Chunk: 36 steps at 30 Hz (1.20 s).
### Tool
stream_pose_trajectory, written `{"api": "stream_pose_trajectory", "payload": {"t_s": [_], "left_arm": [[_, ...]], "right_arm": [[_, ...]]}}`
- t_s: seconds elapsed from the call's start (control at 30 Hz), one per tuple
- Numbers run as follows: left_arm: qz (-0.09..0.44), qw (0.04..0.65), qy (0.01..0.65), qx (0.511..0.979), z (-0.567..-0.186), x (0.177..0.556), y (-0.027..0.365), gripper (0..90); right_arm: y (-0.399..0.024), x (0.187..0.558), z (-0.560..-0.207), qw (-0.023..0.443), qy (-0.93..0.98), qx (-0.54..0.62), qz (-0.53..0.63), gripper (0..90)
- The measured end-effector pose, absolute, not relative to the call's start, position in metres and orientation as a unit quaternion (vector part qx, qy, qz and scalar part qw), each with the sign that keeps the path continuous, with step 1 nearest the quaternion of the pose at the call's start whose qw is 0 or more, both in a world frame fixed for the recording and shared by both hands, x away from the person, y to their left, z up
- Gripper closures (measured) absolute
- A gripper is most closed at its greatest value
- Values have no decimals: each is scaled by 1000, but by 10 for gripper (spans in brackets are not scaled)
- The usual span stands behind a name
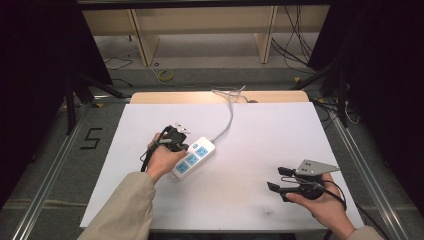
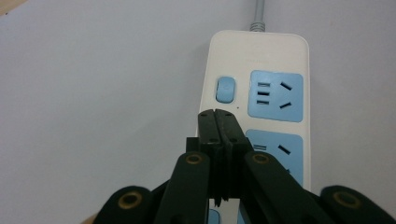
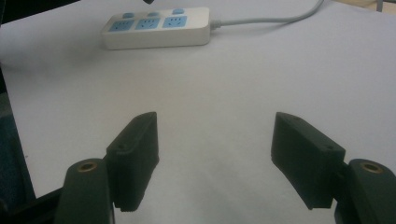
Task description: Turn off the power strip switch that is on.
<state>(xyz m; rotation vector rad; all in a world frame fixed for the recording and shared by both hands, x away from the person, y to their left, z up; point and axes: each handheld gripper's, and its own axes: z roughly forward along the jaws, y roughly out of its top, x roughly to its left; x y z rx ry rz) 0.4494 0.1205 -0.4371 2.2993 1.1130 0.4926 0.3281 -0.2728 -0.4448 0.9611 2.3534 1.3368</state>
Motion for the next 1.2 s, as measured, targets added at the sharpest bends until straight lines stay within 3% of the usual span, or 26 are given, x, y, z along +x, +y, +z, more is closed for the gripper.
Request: {"api": "stream_pose_trajectory", "payload": {"t_s": [1.2], "left_arm": [[161, 237, 400, 870, -445, 456, 113, 898]], "right_arm": [[-272, 328, -445, 132, 814, 329, 459, 326]]}}
